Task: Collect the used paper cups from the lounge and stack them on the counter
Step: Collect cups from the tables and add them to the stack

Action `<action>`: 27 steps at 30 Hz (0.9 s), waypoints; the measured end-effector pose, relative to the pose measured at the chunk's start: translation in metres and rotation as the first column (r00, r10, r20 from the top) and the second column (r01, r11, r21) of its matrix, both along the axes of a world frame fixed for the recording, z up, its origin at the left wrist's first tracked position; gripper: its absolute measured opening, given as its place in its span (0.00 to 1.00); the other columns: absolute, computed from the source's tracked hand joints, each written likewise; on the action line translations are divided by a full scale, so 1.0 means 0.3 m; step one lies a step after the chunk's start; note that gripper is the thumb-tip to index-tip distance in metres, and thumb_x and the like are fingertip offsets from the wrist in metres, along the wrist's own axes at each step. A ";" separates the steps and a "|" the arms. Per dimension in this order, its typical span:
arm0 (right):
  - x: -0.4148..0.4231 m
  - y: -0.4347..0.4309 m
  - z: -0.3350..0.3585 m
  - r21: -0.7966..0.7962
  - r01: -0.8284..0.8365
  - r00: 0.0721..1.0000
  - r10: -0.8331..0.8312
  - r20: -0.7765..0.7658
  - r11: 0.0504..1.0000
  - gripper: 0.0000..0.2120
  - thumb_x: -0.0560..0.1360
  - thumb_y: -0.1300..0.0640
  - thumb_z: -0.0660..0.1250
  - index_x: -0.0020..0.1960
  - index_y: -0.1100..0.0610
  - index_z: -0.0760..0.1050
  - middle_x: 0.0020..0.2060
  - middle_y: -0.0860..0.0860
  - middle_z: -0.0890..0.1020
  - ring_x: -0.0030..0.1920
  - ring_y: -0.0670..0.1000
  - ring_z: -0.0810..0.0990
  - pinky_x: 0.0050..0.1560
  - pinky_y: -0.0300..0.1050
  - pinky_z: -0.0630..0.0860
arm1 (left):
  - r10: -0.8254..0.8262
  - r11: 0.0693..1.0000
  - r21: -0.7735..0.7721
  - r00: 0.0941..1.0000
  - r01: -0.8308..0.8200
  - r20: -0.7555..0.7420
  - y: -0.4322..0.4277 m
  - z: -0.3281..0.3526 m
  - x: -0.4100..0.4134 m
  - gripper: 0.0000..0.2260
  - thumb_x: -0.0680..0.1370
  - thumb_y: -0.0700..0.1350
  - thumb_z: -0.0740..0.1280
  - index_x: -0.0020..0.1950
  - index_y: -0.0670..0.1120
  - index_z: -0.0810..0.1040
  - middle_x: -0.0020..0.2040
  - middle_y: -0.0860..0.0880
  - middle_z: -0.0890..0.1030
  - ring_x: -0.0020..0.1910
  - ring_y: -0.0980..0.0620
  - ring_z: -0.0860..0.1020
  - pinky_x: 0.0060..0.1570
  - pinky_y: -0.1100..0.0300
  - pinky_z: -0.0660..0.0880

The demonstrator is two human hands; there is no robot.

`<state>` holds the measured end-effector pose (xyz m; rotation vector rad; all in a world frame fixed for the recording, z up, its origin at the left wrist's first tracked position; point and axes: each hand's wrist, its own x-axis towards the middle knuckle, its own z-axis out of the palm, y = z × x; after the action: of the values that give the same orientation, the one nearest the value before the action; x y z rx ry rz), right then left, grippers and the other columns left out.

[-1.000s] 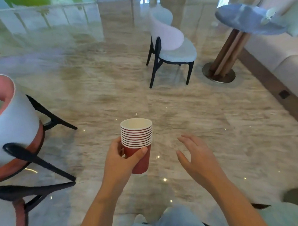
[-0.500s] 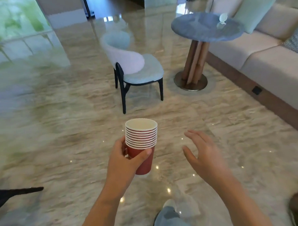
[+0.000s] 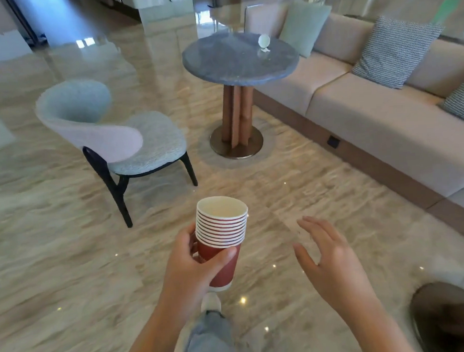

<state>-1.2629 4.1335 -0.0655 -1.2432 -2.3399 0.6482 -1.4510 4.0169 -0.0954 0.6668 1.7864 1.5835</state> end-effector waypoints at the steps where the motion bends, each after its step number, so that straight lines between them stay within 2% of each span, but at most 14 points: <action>1: -0.016 0.049 -0.007 0.001 0.029 1.000 -0.029 0.004 1.000 0.18 0.70 0.62 0.70 0.59 0.61 0.75 0.57 0.55 0.78 0.59 0.56 0.75 0.59 0.51 0.72 | -0.023 1.000 -0.004 1.000 0.023 0.008 0.058 -0.007 -0.027 0.32 0.55 0.56 0.81 0.55 0.58 0.73 0.48 0.58 0.82 0.46 0.66 0.79 0.36 0.75 0.74; 4: -0.102 0.208 -0.014 0.012 0.088 0.996 -0.089 0.016 0.996 0.17 0.71 0.61 0.70 0.59 0.61 0.75 0.57 0.55 0.78 0.58 0.57 0.76 0.57 0.52 0.72 | -0.065 0.998 -0.003 0.998 0.065 0.017 0.247 -0.021 -0.136 0.33 0.53 0.59 0.79 0.55 0.58 0.73 0.48 0.63 0.82 0.46 0.65 0.80 0.36 0.74 0.74; 9: -0.340 0.492 0.025 0.049 0.083 0.995 -0.085 0.052 0.995 0.18 0.72 0.59 0.68 0.61 0.60 0.73 0.60 0.54 0.76 0.60 0.56 0.74 0.58 0.46 0.69 | -0.103 0.994 0.019 0.995 0.103 -0.009 0.570 -0.001 -0.377 0.29 0.55 0.56 0.80 0.51 0.60 0.73 0.45 0.66 0.81 0.45 0.68 0.79 0.35 0.75 0.73; 12: -0.494 0.668 0.084 0.087 0.083 0.996 -0.087 0.033 0.993 0.19 0.73 0.57 0.67 0.62 0.58 0.73 0.61 0.52 0.75 0.61 0.54 0.73 0.59 0.42 0.66 | -0.116 0.993 0.027 0.993 0.117 -0.020 0.756 0.035 -0.534 0.30 0.52 0.61 0.76 0.52 0.61 0.72 0.47 0.69 0.80 0.46 0.68 0.79 0.35 0.73 0.74; 15: -0.603 0.806 0.098 0.098 0.093 0.996 -0.093 -0.004 0.991 0.19 0.73 0.56 0.66 0.63 0.56 0.72 0.61 0.50 0.75 0.59 0.51 0.73 0.58 0.42 0.68 | -0.132 0.990 0.047 0.990 0.134 -0.041 0.924 0.048 -0.647 0.29 0.53 0.61 0.75 0.52 0.60 0.73 0.47 0.68 0.80 0.46 0.67 0.79 0.36 0.75 0.73; 21: -0.636 0.995 -0.007 -0.040 0.160 0.982 -0.155 0.104 0.986 0.19 0.73 0.56 0.67 0.63 0.59 0.73 0.62 0.52 0.75 0.63 0.53 0.72 0.61 0.44 0.67 | -0.207 0.978 -0.009 0.978 0.207 0.005 1.130 -0.028 -0.737 0.33 0.52 0.60 0.78 0.54 0.56 0.74 0.49 0.59 0.83 0.47 0.62 0.81 0.38 0.72 0.75; 27: -0.685 1.328 -0.049 -0.050 0.181 0.978 -0.174 0.116 0.982 0.19 0.74 0.55 0.65 0.64 0.57 0.71 0.62 0.51 0.74 0.63 0.51 0.71 0.59 0.40 0.64 | -0.126 0.989 -0.072 0.991 0.129 0.047 1.371 -0.101 -0.826 0.33 0.50 0.58 0.77 0.54 0.55 0.75 0.50 0.52 0.83 0.46 0.61 0.81 0.39 0.66 0.75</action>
<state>-1.4683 4.5318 -0.0801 -1.5320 -2.2768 0.6082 -1.6987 4.4281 -0.1256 0.6927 1.7282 1.4284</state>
